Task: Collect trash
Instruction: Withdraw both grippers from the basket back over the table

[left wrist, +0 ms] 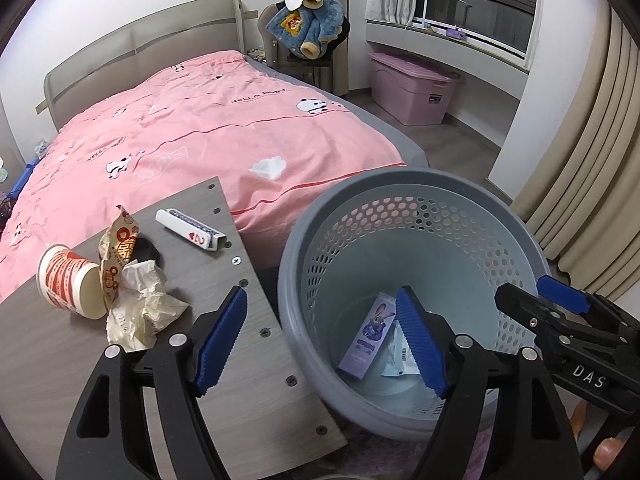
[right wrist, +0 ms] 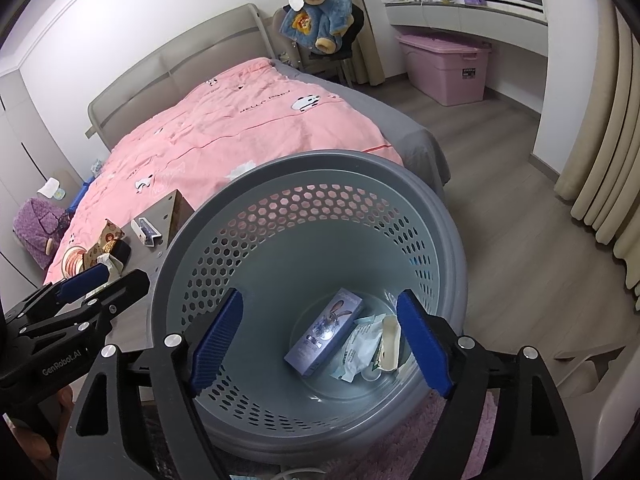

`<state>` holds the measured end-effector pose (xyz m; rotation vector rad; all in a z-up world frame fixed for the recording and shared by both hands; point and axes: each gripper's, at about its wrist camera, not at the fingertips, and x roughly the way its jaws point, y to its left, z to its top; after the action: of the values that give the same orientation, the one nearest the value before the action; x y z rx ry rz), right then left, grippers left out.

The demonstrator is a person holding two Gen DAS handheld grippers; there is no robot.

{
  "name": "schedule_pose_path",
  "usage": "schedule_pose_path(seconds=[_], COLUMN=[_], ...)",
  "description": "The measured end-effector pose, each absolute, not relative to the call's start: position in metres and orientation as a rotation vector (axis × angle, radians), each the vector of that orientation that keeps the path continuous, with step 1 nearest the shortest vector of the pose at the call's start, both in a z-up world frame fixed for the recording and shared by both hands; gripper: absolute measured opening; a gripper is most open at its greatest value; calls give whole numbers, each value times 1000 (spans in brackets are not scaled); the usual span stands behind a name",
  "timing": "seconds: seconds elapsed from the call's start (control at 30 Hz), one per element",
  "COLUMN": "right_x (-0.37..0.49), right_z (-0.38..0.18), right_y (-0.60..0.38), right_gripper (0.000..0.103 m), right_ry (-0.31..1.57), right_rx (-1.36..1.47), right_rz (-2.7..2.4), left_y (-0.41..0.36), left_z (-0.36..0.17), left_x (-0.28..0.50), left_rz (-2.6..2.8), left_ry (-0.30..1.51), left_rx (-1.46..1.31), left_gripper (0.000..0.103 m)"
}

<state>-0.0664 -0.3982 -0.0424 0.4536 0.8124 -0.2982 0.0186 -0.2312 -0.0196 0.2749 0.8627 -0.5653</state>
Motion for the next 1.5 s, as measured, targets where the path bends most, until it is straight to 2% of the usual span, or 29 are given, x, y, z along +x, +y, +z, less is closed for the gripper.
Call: schedule_pose_path(seconds=[0.3,0.53,1.5], right_x=[-68,-68,-42], right_z=[-41,-39,-18], right_y=[-384,-370,-292], right_gripper=[80,85,89], right_ry=[810,800,767], right_rx=[443,438,350], right_rz=[-299,-284,-139], left_y=[-208,-190,-90], left_z=[-20,-21,-13], left_x=[18,19,21], left_rz=[-543,-517,-358], left_ry=[857,857,823], left_rx=[258,245,136], left_gripper=[74,74,74])
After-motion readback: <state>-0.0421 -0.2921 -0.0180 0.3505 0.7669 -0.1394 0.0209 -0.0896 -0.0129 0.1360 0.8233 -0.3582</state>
